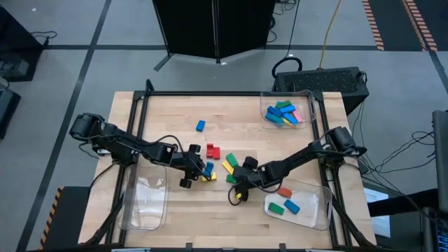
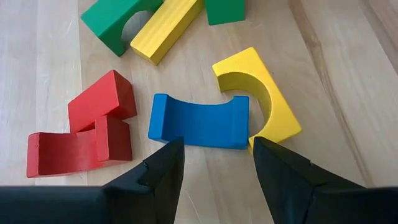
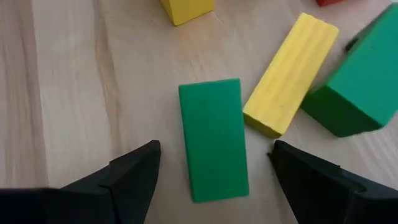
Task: Sort blocks by size
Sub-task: Put the green triangle block into the bottom right transparent bin
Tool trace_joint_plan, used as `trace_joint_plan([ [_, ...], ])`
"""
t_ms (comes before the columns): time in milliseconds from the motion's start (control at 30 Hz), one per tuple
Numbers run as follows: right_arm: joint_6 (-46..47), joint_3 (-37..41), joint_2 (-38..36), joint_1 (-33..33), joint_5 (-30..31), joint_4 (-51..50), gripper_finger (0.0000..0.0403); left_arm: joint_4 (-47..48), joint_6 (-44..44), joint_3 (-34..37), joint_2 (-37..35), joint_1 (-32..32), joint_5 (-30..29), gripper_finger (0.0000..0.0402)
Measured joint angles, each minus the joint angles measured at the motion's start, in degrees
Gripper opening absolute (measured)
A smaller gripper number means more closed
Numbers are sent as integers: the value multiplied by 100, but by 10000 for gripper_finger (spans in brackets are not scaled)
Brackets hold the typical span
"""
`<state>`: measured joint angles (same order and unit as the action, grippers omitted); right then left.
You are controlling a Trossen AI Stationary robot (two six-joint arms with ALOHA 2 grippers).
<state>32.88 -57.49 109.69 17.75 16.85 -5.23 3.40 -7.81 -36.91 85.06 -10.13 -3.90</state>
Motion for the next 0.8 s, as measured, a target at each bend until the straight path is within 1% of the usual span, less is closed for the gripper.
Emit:
trace_joint_plan([
  [167, -81, -377, 322, -3, 4, -335, 301, 2, 6, 0, 0, -1, -2, 194],
  [267, -82, -476, 334, -3, -16, -434, 288, 17, 45, 0, 0, -2, -2, 194],
  [367, -55, -575, 309, -3, -58, -600, 252, 15, 44, 0, 0, 0, -2, 194],
  [567, -59, -728, 325, -40, -99, -833, 126, 12, 48, 0, 4, -1, -2, 194],
  [600, -49, -732, 323, -62, -99, -834, 112, 11, 48, 0, 4, -1, -2, 194],
  [800, 158, -721, 241, -152, -130, -853, 109, 13, 109, 0, 4, 0, -2, 194],
])
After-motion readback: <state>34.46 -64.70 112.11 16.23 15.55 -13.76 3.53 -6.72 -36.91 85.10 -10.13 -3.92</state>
